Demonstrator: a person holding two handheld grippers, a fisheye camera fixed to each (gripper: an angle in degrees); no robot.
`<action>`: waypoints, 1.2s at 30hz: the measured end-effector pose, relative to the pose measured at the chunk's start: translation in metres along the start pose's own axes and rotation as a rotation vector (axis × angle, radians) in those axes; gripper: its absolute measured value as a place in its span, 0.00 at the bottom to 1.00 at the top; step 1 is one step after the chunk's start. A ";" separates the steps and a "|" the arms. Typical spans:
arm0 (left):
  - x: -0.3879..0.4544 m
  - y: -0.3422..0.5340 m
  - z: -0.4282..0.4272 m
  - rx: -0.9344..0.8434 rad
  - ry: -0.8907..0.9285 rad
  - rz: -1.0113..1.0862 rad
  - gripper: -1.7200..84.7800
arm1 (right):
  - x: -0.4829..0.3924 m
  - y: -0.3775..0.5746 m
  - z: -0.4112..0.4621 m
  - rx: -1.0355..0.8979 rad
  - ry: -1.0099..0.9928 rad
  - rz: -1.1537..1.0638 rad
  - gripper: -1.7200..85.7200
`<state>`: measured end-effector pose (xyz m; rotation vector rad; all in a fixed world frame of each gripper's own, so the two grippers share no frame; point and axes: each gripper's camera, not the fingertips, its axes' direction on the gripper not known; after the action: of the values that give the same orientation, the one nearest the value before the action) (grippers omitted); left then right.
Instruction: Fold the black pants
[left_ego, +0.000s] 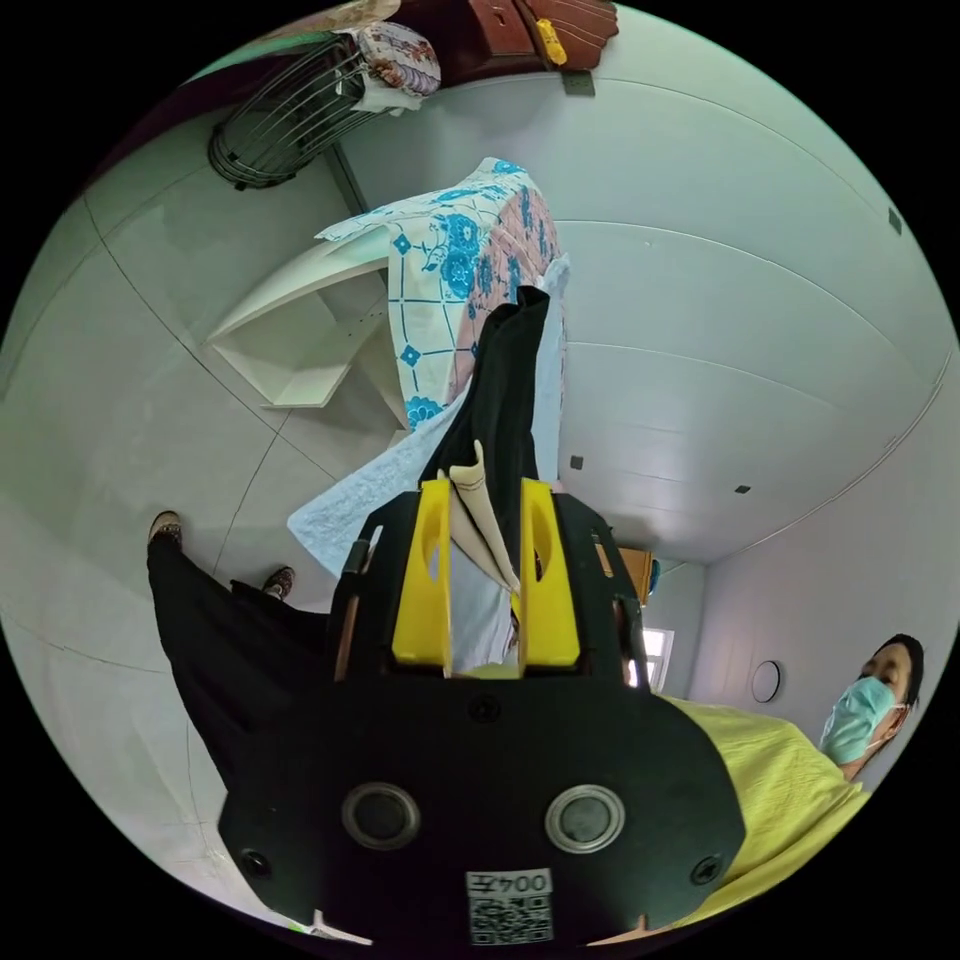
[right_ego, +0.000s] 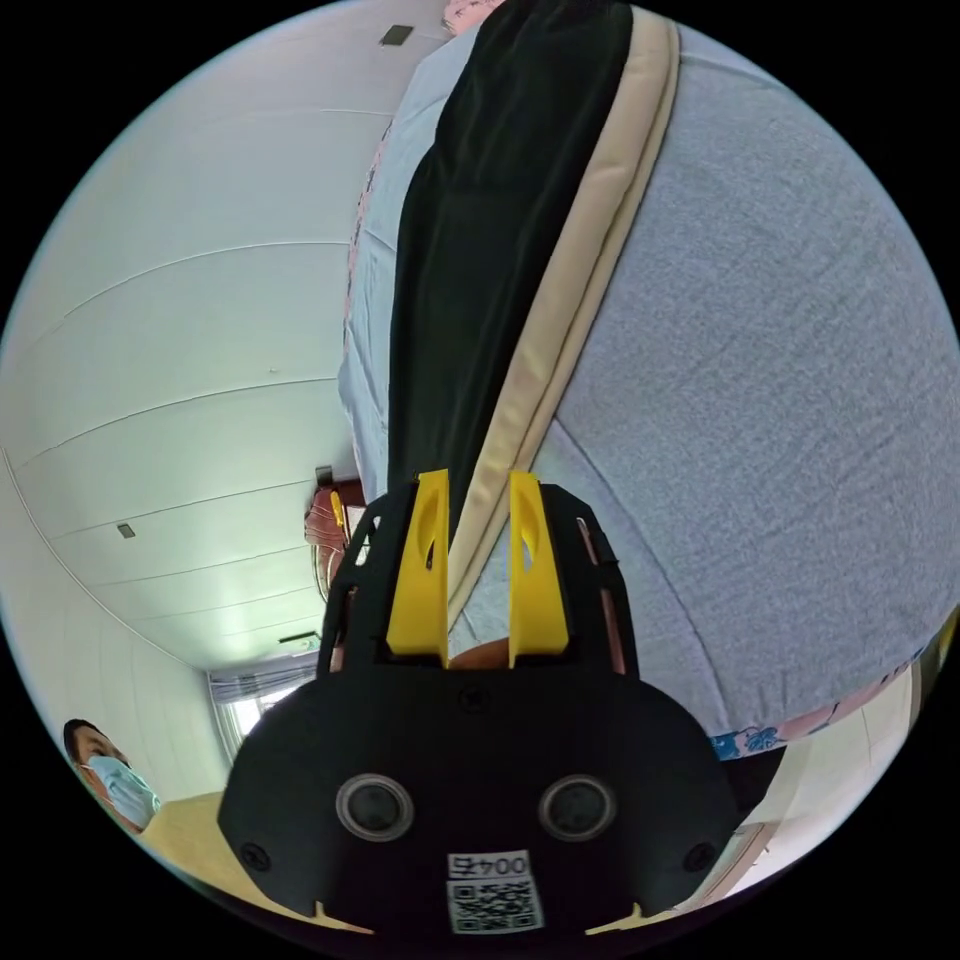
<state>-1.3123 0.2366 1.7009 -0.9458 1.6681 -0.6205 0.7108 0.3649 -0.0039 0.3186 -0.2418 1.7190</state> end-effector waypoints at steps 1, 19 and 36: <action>0.000 0.000 0.000 -0.001 -0.004 -0.002 0.14 | -0.001 -0.001 -0.001 -0.004 0.003 -0.004 0.13; 0.029 0.017 0.014 0.005 -0.141 0.056 0.05 | -0.025 -0.017 -0.010 -0.035 0.086 0.016 0.06; 0.004 0.061 0.010 -0.049 -0.215 0.084 0.08 | -0.021 0.016 0.015 -0.075 0.255 -0.052 0.08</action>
<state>-1.3200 0.2678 1.6475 -0.9381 1.5279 -0.4089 0.6993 0.3379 0.0037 0.0491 -0.1097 1.6755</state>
